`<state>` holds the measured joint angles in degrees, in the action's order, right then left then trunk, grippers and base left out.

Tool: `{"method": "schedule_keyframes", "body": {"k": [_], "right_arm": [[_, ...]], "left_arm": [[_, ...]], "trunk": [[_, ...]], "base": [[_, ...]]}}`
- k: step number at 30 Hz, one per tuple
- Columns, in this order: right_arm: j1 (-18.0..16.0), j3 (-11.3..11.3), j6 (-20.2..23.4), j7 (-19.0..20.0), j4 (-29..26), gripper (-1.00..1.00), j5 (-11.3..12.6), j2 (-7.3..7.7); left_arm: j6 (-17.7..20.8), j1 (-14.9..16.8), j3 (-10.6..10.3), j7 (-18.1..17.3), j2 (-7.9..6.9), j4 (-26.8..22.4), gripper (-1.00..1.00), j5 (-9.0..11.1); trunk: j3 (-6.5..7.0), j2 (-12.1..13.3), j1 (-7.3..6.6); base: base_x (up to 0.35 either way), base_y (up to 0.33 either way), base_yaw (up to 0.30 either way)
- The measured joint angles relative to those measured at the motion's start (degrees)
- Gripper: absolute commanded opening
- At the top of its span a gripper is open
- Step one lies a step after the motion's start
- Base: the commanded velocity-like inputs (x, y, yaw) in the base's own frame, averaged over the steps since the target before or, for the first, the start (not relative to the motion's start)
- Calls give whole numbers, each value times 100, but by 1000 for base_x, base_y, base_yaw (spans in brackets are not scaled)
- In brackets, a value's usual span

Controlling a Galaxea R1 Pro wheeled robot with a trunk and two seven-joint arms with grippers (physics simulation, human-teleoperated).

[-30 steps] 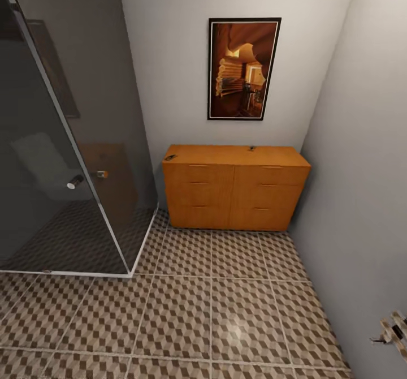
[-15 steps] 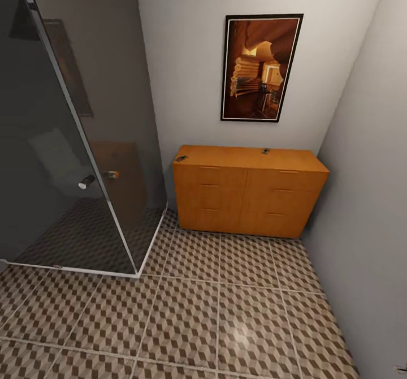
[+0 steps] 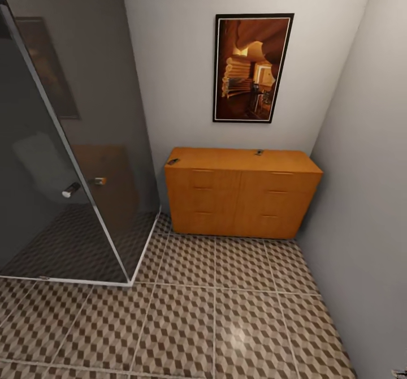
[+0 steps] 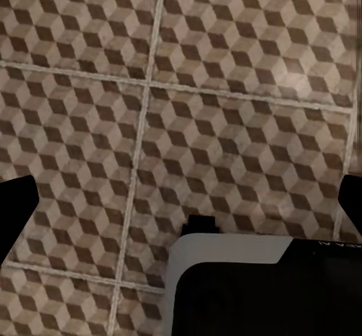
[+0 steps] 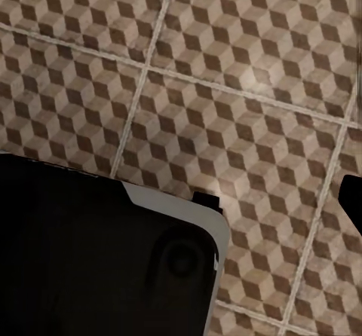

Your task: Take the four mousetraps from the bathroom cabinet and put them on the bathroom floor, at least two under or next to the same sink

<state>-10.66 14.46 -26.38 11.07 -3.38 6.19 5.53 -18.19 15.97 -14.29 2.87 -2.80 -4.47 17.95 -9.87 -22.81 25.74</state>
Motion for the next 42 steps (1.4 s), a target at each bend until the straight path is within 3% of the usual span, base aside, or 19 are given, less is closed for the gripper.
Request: {"method": "schedule_keyframes", "body": {"k": [42], "right_arm": [[-1, 0, 0, 0, 0, 100, -4, 2]], "left_arm": [[-2, -2, 1, 0, 0, -1, 100, 0]], "trunk": [[22, 0, 0]], "base": [[120, 0, -63]]}}
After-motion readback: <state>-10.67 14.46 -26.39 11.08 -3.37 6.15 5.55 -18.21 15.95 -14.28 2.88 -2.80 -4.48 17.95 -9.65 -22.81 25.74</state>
